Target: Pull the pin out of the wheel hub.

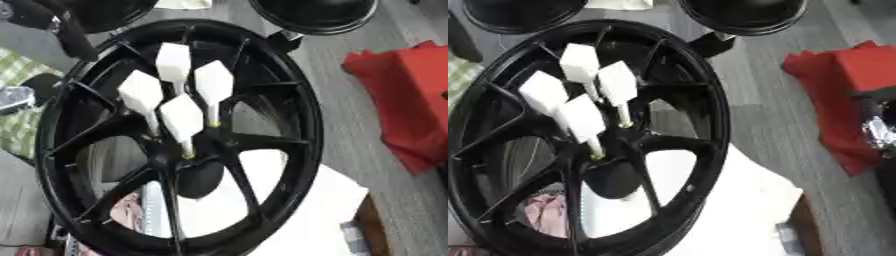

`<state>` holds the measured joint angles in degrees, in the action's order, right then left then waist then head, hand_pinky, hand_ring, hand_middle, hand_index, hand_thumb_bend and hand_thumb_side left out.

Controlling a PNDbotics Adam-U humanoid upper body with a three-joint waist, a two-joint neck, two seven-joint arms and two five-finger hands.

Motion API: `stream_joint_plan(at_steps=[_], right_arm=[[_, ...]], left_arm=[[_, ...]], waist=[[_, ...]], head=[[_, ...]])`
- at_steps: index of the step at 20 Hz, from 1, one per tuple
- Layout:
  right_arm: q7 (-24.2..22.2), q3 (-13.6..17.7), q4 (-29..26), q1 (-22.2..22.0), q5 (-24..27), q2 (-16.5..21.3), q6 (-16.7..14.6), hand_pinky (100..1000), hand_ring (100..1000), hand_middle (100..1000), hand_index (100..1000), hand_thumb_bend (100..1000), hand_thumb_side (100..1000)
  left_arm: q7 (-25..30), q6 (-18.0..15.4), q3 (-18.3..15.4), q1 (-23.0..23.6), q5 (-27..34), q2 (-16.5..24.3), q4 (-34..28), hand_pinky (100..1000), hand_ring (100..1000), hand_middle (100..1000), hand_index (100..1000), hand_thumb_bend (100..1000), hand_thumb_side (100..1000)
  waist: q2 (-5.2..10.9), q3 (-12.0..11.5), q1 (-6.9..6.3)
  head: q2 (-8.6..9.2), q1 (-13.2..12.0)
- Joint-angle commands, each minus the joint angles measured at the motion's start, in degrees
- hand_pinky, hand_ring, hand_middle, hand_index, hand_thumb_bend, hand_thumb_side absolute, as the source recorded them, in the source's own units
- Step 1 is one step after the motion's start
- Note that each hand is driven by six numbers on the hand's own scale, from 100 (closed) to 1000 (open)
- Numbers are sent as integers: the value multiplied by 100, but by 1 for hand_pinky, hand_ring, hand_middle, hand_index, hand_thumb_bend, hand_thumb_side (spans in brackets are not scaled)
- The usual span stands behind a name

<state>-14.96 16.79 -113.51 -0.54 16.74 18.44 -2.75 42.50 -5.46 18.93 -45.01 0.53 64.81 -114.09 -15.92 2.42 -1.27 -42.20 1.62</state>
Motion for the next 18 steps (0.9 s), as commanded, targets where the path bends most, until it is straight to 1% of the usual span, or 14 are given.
stream_joint_plan(at_steps=[1, 2, 5, 8, 11, 13, 14, 16, 18], right_arm=[[-39, 5, -108, 10, -29, 157, -14, 973, 758, 506, 591, 167, 146], [-43, 3, -108, 9, -29, 156, -13, 973, 758, 506, 591, 166, 146], [-56, -3, -108, 6, -31, 148, -4, 973, 758, 506, 591, 165, 148], [-65, -5, -108, 4, -33, 140, 6, 974, 758, 506, 591, 164, 148], [-74, -5, -108, 2, -33, 134, 12, 974, 758, 506, 591, 162, 149], [-76, -2, -108, 0, -35, 128, 20, 974, 758, 506, 591, 161, 149], [-79, -2, -108, 0, -37, 126, 25, 974, 758, 506, 591, 161, 149], [-87, -4, -108, 4, -39, 122, 35, 974, 758, 506, 591, 160, 150], [-95, -7, -108, 10, -38, 119, 43, 974, 758, 506, 591, 159, 151]], left_arm=[[159, 195, 124, -271, 17, -57, 24, 860, 785, 774, 905, 100, 661], [220, 254, 190, -358, 24, -121, 62, 864, 787, 775, 907, 100, 658], [412, 427, 378, -608, 34, -316, 189, 870, 788, 773, 910, 100, 567], [614, 525, 528, -820, 2, -498, 326, 877, 798, 783, 924, 100, 522], [795, 545, 617, -981, -99, -641, 454, 882, 802, 777, 932, 100, 535], [891, 507, 636, -1042, -163, -698, 506, 886, 809, 782, 934, 103, 569], [919, 478, 645, -1066, -198, -720, 526, 890, 815, 786, 935, 135, 597], [940, 424, 675, -1103, -252, -766, 575, 894, 825, 798, 939, 172, 634], [945, 381, 703, -1142, -300, -818, 637, 897, 831, 804, 936, 183, 655]], waist=[[115, 8, 11], [116, 9, 12], [118, 19, 16], [122, 28, 19], [124, 37, 19], [122, 38, 17], [121, 38, 16], [120, 40, 13], [119, 45, 12]], head=[[60, -8], [63, -10], [71, -26], [85, -40], [90, -53], [93, -56], [92, -59], [89, -65], [94, -70]])
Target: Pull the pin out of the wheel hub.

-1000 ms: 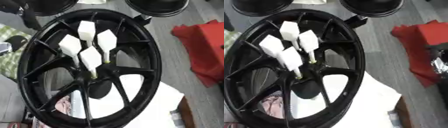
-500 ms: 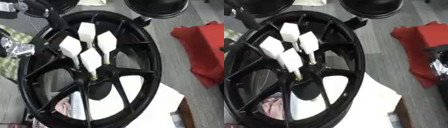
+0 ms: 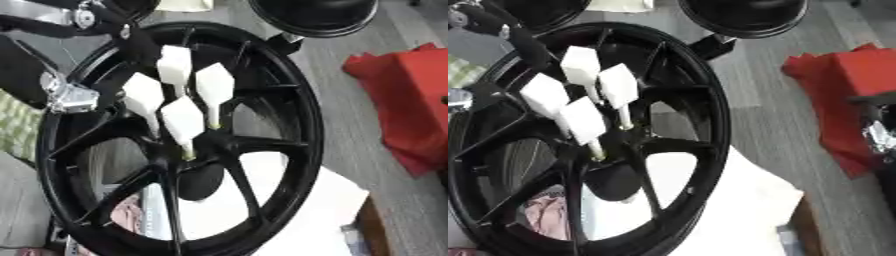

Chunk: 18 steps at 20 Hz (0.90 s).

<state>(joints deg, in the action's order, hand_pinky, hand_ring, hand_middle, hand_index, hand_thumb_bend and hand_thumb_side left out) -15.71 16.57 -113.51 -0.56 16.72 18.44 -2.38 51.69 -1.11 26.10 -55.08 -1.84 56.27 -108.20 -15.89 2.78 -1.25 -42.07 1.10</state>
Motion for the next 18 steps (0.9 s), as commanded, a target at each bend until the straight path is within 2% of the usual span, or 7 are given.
stream_joint_plan(at_steps=[1, 9, 18], right_arm=[[-24, 16, -108, 13, -36, 115, 11, 975, 758, 506, 591, 157, 151], [-42, 24, -107, 18, -47, 97, 21, 975, 757, 504, 591, 155, 153], [-57, 28, -108, 41, -57, 80, 12, 977, 757, 504, 592, 152, 155]], left_arm=[[27, -67, -6, -156, -85, 8, 86, 904, 851, 825, 936, 188, 660], [28, -103, 101, -213, -194, -105, 249, 903, 853, 826, 935, 181, 688], [28, -117, 189, -178, -284, -149, 338, 875, 813, 781, 914, 152, 696]], waist=[[116, 11, 11], [96, 27, 16], [49, 48, 20]], head=[[82, -20], [76, -44], [63, -84]])
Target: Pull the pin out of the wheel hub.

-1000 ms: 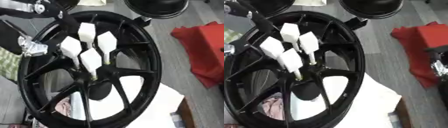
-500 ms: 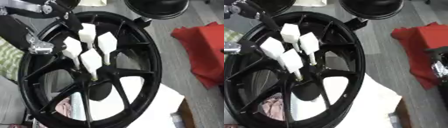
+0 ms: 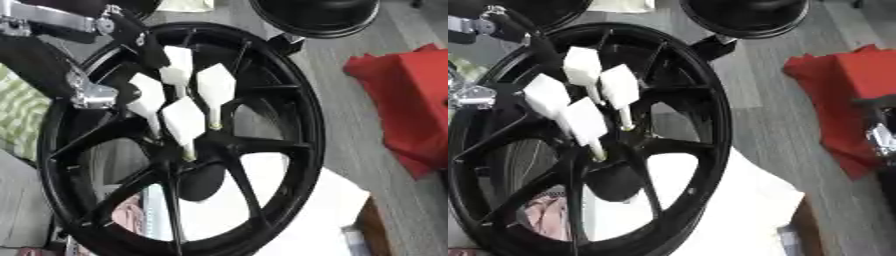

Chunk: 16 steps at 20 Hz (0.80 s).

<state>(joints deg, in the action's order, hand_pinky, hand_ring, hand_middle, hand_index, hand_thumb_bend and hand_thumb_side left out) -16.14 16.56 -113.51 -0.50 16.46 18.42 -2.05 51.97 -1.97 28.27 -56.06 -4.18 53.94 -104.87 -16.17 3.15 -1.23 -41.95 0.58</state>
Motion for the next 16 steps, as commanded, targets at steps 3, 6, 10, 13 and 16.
stream_joint_plan(at_steps=[3, 6, 10, 13, 16], right_arm=[[-25, 24, -106, 43, -34, 76, -17, 977, 758, 504, 593, 150, 157], [-34, 26, -103, 49, -38, 69, -15, 978, 758, 504, 593, 149, 157], [-44, 27, -101, 57, -45, 60, -18, 978, 758, 504, 593, 146, 159], [-50, 30, -100, 62, -51, 52, -20, 978, 758, 504, 593, 145, 159], [-50, 34, -101, 65, -52, 49, -23, 978, 758, 504, 593, 144, 160]], left_arm=[[-1, -52, -12, -59, -99, 81, 43, 875, 811, 779, 909, 156, 697], [-1, -91, 10, -32, -130, 77, 83, 849, 812, 780, 908, 154, 702], [-1, -145, 47, 2, -177, 70, 140, 861, 828, 799, 913, 156, 707], [-1, -203, 76, 37, -233, 74, 189, 872, 841, 812, 917, 159, 702], [-1, -259, 97, 59, -271, 75, 209, 881, 854, 827, 923, 161, 703]], waist=[[66, 19, 14], [53, 27, 15], [33, 35, 17], [19, 41, 20], [12, 44, 21]], head=[[49, -43], [53, -53], [60, -74], [65, -85], [65, -98]])
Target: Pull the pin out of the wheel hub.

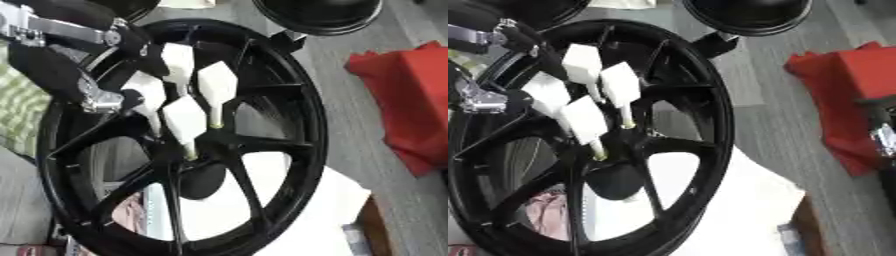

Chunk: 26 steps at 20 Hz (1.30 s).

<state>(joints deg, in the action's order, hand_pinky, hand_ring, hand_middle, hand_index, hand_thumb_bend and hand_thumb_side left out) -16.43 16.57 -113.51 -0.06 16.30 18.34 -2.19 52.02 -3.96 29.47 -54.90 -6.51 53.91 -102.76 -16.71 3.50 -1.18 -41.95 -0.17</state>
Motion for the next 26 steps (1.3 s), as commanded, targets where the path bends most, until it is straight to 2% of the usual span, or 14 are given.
stream_joint_plan(at_steps=[1, 8, 13, 21, 26], right_arm=[[-22, 34, -100, 22, -36, 55, -8, 979, 758, 504, 593, 144, 160], [-36, 36, -96, 31, -44, 42, -8, 979, 758, 503, 593, 140, 162], [-51, 32, -94, 35, -48, 36, -11, 980, 758, 502, 593, 138, 163], [-70, 30, -87, 35, -59, 22, -19, 980, 758, 503, 593, 135, 164], [-81, 30, -85, 39, -64, 16, -17, 981, 759, 503, 594, 133, 164]], left_arm=[[-5, -73, -15, -50, -46, 78, 2, 881, 855, 828, 924, 161, 704], [-5, -183, 78, 23, -83, 108, 9, 896, 876, 851, 943, 185, 754], [-5, -264, 58, 27, -268, 101, 69, 886, 868, 840, 941, 227, 729], [-5, -381, -7, 24, -480, 66, 207, 868, 853, 823, 942, 204, 678], [-5, -443, -53, 21, -509, 54, 284, 865, 848, 816, 940, 192, 644]], waist=[[65, 12, 17], [41, 27, 18], [32, 30, 22], [14, 33, 30], [7, 34, 25]], head=[[66, -26], [73, -52], [83, -66], [106, -78], [181, -11]])
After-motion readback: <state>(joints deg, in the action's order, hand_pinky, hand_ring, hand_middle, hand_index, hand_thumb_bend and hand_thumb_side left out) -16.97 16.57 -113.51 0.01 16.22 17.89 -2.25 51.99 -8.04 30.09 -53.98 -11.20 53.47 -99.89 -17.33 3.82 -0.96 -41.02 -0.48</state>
